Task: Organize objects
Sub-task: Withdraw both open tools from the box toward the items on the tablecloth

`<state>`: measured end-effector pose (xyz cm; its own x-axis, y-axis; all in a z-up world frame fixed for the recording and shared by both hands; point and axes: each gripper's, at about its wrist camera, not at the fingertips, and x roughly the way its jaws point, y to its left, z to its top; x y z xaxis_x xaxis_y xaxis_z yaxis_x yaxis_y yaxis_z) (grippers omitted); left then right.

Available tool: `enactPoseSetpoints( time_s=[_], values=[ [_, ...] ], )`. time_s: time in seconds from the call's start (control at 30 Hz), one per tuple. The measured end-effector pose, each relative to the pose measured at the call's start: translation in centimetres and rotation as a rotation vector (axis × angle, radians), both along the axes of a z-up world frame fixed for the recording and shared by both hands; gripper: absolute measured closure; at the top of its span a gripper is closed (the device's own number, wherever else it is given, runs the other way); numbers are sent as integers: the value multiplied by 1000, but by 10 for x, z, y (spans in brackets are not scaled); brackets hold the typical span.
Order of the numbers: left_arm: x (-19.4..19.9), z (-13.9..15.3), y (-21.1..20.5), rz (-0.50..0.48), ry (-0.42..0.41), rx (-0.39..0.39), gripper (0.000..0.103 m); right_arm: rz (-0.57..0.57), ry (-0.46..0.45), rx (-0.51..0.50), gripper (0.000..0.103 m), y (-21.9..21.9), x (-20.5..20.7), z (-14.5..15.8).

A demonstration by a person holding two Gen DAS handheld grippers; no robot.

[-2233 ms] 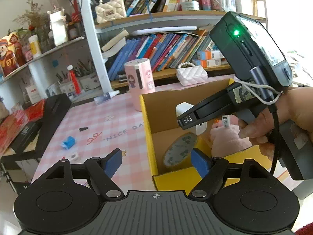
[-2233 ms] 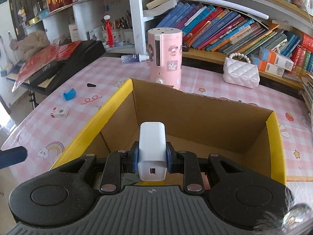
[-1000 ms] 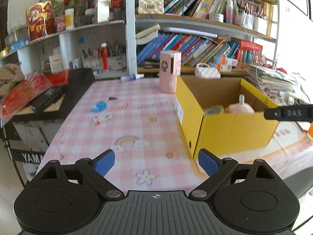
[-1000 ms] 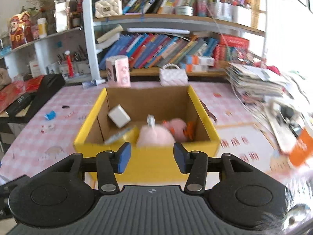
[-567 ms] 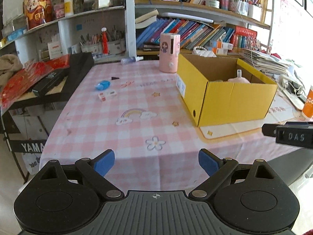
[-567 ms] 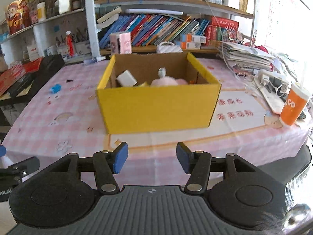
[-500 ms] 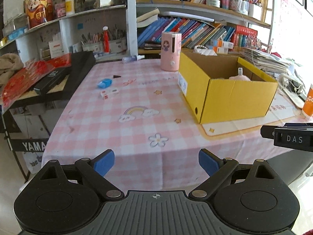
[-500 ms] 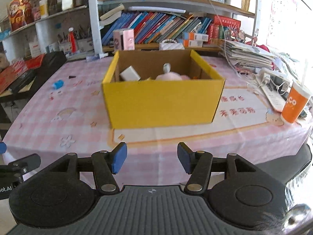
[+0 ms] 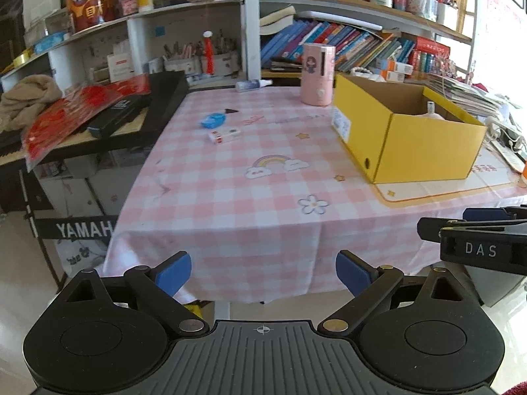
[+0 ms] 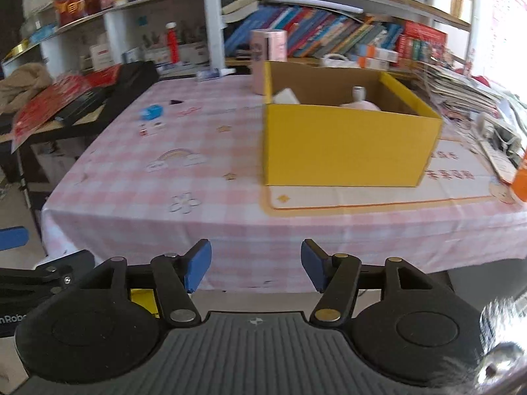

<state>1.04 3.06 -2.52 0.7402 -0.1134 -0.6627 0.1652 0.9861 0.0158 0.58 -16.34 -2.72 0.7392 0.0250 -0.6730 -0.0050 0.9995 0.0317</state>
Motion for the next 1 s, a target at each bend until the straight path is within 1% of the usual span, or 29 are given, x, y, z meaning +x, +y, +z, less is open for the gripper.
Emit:
enactPoseSetpoints(
  time_s=[0.37,0.6,0.83,1.0],
  values=[
    [-1,7,39,74,-28,5,7,103,-28,4,40,45,13,8],
    [3,8,54,117,-36,11,7,154,-40,8,37,65,27,10],
    [19,6,59,153,-36,14,7,201,-43,7,36,76,47,8],
    [43,4,56,162,-26,21,7,211,-30,12,36,76,74,4]
  ],
)
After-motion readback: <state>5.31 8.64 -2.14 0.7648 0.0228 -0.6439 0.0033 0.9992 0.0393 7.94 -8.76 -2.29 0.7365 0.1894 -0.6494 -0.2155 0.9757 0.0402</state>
